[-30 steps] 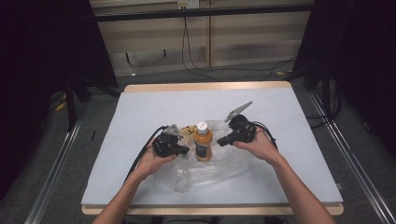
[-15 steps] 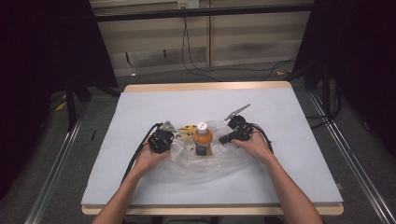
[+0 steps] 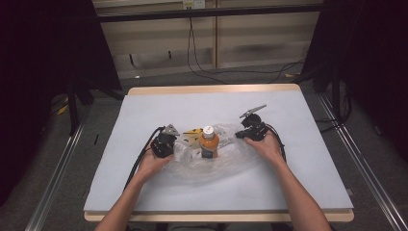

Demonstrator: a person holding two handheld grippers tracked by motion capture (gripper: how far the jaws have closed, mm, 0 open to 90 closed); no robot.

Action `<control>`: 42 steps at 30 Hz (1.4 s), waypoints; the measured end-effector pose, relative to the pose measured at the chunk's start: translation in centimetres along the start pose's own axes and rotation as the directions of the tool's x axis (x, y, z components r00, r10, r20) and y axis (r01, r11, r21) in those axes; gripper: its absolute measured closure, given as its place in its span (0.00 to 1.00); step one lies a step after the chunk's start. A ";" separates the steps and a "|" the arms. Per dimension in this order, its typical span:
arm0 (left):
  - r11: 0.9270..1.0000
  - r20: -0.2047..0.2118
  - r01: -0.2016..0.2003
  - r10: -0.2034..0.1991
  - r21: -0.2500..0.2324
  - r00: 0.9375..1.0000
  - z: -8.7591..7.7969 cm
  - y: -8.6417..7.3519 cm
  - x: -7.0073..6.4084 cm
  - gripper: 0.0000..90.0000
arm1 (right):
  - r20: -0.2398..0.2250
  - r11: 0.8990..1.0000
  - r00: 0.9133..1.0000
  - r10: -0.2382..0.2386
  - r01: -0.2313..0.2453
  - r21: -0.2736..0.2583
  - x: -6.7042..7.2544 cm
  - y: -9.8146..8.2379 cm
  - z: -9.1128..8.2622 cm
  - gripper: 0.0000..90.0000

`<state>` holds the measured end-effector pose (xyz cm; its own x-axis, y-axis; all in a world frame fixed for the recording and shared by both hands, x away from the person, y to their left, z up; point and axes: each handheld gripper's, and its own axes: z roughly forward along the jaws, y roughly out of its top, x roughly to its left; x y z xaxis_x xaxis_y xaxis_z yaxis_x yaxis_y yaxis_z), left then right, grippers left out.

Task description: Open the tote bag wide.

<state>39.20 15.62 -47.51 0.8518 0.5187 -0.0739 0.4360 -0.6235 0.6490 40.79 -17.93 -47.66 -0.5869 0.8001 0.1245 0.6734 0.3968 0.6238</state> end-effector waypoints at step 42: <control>0.908 -0.120 0.045 -0.104 -0.416 0.987 -9.6 -1.6 -2.5 0.28 | -0.112 0.919 0.993 -0.027 -0.020 -0.393 3.5 -5.7 -11.7 0.15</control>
<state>33.56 20.90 -41.08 0.7604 0.6475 -0.0494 0.3137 -0.2996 0.9010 29.68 -22.60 -41.76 -0.6514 0.7336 0.1939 0.4539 0.1720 0.8743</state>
